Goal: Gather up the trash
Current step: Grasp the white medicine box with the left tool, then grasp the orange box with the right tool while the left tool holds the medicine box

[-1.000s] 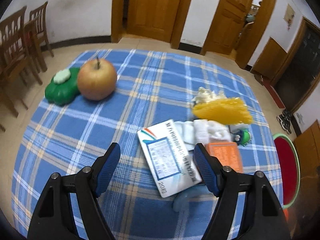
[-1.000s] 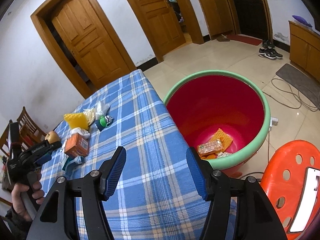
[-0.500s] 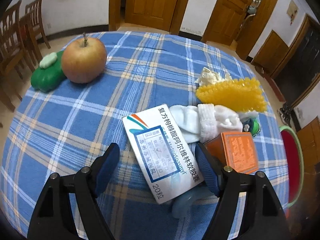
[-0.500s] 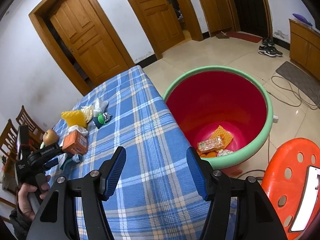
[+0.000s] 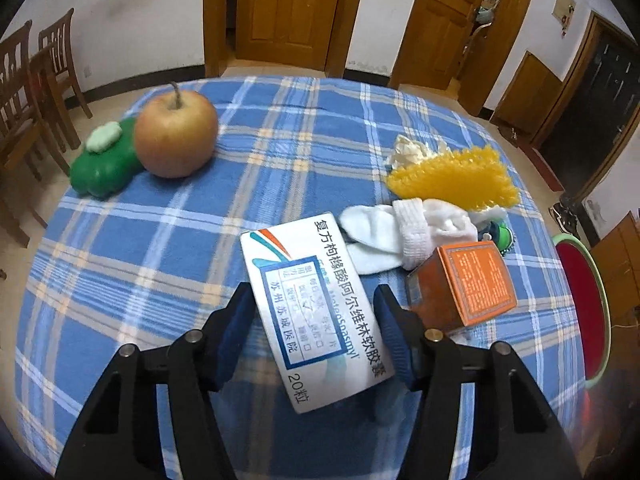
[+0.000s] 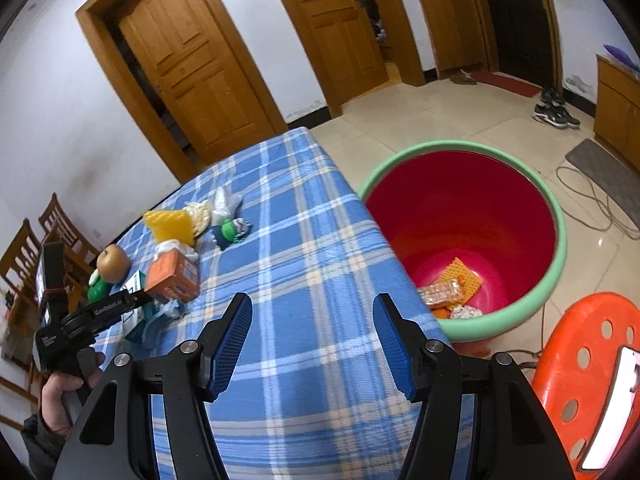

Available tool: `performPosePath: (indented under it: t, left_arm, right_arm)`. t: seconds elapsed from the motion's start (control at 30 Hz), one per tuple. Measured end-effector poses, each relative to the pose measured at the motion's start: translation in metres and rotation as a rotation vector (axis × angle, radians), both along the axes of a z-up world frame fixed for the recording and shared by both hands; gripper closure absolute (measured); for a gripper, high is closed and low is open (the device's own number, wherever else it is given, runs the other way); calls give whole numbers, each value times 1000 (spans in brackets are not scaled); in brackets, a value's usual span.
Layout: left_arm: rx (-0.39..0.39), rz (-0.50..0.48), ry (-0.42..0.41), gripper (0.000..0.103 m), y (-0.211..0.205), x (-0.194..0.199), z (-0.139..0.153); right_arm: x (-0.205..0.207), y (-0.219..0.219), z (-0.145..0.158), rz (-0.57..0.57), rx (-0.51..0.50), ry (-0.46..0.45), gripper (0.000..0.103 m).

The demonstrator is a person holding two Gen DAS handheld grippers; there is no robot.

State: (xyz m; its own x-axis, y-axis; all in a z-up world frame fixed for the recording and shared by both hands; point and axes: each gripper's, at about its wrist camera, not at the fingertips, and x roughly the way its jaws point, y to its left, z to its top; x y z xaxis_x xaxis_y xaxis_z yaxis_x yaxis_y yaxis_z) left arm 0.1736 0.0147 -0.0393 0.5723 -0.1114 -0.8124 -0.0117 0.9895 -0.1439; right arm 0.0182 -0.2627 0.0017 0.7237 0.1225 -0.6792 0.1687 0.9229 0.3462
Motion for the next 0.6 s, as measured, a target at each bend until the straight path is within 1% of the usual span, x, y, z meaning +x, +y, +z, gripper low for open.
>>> performPosePath:
  t: [0.1,0.27,0.43,0.6]
  left_arm:
    - [7,-3,-19,42,11,-6,7]
    - [0,16,-27,42,31,-14,10]
    - [5,42,-20,42,48,-19,7]
    - [33,62,-16,42,60,-20,0]
  right_arm:
    - [7,13,3,34,-2,-4,39]
    - [20,37,4,91,-8,5,39]
    - [35,65,4,144,-8,16,39]
    - [51,93,3,200,-37,25,39]
